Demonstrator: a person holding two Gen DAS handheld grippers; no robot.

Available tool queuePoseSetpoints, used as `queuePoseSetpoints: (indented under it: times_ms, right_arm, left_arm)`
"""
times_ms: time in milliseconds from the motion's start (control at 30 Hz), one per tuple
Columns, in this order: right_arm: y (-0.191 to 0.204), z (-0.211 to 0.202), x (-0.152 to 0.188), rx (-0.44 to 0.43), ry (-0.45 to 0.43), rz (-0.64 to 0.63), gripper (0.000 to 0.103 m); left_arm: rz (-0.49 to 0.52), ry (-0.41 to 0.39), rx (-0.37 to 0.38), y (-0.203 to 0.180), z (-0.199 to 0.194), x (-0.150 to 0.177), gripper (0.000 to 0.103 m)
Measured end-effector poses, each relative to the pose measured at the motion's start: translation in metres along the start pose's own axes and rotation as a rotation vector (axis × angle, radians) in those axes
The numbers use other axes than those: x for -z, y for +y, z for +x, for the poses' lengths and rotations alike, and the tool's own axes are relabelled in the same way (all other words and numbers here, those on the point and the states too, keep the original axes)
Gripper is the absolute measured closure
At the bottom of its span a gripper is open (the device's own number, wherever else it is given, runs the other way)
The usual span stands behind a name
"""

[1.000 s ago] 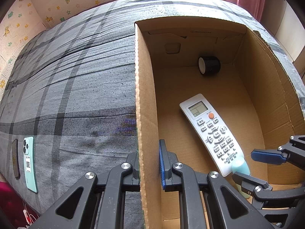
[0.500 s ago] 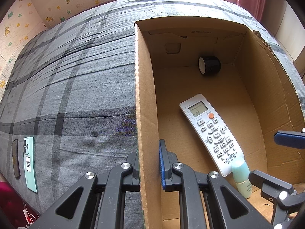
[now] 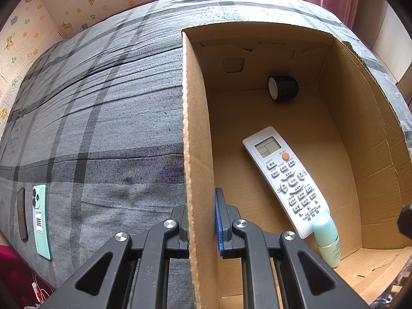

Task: Organize rigid objects
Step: 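Move the right gripper back to the white charger on the bed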

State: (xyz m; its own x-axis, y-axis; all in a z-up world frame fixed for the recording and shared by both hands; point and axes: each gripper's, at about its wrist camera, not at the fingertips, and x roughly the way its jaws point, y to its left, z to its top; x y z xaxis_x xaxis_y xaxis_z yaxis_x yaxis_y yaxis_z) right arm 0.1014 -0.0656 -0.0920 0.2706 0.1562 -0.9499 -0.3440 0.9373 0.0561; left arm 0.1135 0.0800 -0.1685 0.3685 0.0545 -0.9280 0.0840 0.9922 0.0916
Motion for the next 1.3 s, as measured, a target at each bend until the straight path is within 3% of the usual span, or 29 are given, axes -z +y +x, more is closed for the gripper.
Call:
queuePoseSetpoints:
  times_ms: [600,967,1300]
  right_arm:
    - [-0.094,-0.034,0.035,0.106,-0.034,0.15,0.004]
    - [-0.131,-0.017,0.078,0.126,0.007,0.216,0.004]
    - [-0.134,0.022,0.114,0.099,0.041,0.205,0.004]
  left_arm:
    - [-0.001,0.0,0.002,0.0,0.0,0.0,0.089]
    - [-0.003,-0.001,0.0,0.0,-0.001,0.0,0.089]
    - [0.0,0.001,-0.006,-0.001,0.0,0.0,0.089]
